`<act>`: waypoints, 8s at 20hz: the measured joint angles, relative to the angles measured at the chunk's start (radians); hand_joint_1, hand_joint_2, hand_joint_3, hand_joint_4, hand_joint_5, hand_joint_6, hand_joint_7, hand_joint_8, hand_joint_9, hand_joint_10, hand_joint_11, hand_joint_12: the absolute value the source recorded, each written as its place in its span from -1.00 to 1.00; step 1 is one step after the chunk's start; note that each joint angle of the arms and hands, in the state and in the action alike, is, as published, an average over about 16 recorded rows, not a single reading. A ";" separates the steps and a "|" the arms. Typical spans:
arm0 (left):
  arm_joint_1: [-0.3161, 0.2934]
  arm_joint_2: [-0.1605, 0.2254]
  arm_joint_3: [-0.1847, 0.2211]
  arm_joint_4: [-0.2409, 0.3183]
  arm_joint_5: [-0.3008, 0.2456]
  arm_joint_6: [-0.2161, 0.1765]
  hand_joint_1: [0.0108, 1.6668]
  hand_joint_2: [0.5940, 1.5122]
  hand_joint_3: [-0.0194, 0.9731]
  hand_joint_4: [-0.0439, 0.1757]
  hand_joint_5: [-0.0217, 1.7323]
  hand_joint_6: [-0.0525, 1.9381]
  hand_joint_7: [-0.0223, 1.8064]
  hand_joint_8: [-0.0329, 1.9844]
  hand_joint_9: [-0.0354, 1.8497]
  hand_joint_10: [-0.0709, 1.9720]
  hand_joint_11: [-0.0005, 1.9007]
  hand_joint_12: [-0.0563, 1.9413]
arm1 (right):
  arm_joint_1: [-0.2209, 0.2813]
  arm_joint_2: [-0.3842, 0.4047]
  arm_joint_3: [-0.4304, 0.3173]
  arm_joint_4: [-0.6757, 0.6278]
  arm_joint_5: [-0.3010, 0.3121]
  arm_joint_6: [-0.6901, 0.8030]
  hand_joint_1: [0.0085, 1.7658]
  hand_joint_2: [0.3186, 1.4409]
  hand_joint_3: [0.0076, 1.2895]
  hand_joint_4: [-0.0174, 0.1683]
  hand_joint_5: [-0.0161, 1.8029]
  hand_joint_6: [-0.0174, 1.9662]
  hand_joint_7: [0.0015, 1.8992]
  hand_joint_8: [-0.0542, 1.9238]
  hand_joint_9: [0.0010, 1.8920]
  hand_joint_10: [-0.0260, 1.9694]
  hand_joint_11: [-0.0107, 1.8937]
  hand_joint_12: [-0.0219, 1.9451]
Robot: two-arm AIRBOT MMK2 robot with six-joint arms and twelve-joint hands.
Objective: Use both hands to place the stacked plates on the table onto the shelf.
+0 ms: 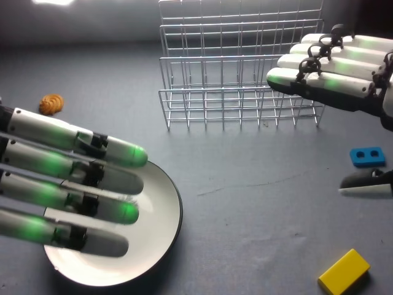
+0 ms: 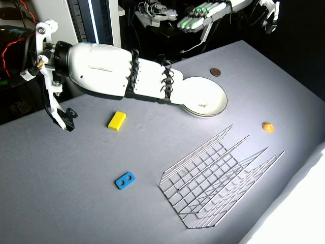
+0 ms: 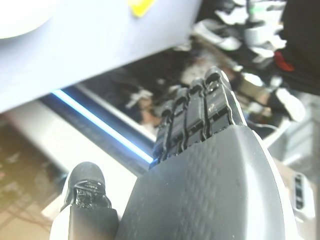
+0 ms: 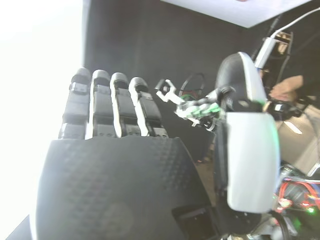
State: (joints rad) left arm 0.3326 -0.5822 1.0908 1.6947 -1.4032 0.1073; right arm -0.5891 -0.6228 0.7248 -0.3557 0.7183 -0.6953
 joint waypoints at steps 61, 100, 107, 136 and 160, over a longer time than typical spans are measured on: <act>0.587 -0.132 -0.110 -0.127 0.822 -0.150 -0.99 0.18 -0.96 -0.68 -0.99 -0.98 -0.98 -0.98 -0.94 -0.92 -0.98 -0.93 | 0.060 -0.175 0.046 -0.071 -0.138 -0.141 0.26 0.24 -0.98 -0.82 -0.81 -0.96 -0.85 -0.93 -0.87 -0.95 -0.97 -0.43; 0.561 -0.162 -0.212 -0.304 0.924 -0.150 -0.98 0.15 -0.96 -0.70 -0.98 -0.98 -0.97 -0.96 -0.94 -0.92 -0.98 -0.93 | 0.153 -0.741 0.395 -0.066 -0.303 -0.513 0.26 0.24 -0.98 -0.83 -0.64 -0.96 -0.66 -0.94 -0.67 -0.94 -0.94 0.03; 0.557 -0.161 -0.205 -0.315 0.915 -0.151 -0.98 0.15 -0.96 -0.70 -0.97 -0.98 -0.96 -0.96 -0.94 -0.92 -0.98 -0.93 | 0.161 -0.754 0.404 -0.079 -0.312 -0.539 0.15 0.28 -0.98 -0.86 -0.44 -0.80 -0.42 -0.87 -0.40 -0.90 -0.69 0.16; 0.473 -0.082 0.039 -0.437 0.944 -0.150 -0.99 0.15 -0.96 -0.60 -0.89 -0.93 -0.91 -0.95 -0.93 -0.92 -0.96 -0.93 | 0.253 -0.572 0.183 0.010 -0.295 -0.529 0.32 0.22 -1.00 -0.77 0.01 0.02 0.07 0.08 0.07 -0.26 -0.23 0.36; 0.548 -0.087 0.105 -0.322 0.500 -0.118 -0.99 0.16 -0.96 -0.60 -0.90 -0.93 -0.91 -0.95 -0.93 -0.92 -0.97 -0.89 | 0.595 -0.315 0.097 0.519 -0.498 -0.370 0.34 0.23 -1.00 -0.78 0.03 0.02 0.07 0.09 0.06 -0.21 -0.21 0.38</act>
State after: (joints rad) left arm 0.8807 -0.6688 1.1957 1.3727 -0.9027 -0.0110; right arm 0.0060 -0.9376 0.8220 0.1636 0.2207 -1.0650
